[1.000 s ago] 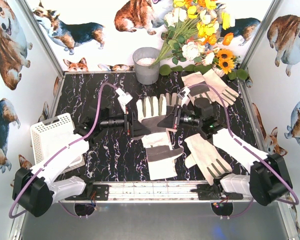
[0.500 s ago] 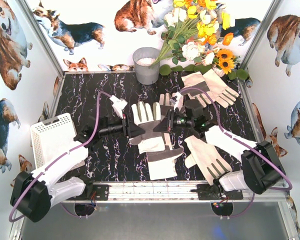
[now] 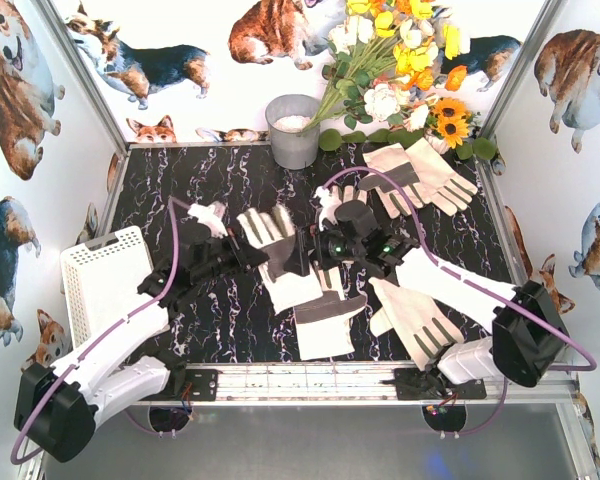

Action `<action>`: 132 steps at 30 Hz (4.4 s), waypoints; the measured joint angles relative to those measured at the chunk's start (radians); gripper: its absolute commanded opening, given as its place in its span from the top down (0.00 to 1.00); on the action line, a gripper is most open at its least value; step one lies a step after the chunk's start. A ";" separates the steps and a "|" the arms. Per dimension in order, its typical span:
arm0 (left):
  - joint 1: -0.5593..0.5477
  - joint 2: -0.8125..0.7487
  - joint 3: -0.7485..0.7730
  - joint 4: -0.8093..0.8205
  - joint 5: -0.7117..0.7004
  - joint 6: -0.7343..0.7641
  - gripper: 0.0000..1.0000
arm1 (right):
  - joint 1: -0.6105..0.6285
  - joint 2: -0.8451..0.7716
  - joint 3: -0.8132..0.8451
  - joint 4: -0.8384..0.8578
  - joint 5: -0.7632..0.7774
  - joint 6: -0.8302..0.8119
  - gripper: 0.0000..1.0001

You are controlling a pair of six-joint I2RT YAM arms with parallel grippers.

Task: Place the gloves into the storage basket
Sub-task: Pair the glove with the glove.

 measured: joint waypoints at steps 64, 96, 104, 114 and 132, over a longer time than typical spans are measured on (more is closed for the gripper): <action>0.066 -0.010 0.307 -0.228 -0.367 0.121 0.00 | 0.272 -0.114 0.146 -0.293 0.765 -0.005 1.00; 0.146 0.144 0.087 -0.120 -0.033 0.183 0.38 | 0.027 -0.285 -0.385 -0.146 0.238 0.570 1.00; -0.087 0.343 0.025 0.048 -0.018 0.083 0.57 | 0.019 -0.164 -0.314 -0.267 0.283 0.553 1.00; -0.150 0.478 0.010 0.206 -0.043 -0.015 0.66 | 0.013 -0.085 -0.265 -0.340 0.295 0.554 1.00; -0.190 0.621 -0.018 0.346 -0.041 -0.097 0.76 | 0.005 -0.081 -0.265 -0.340 0.294 0.554 1.00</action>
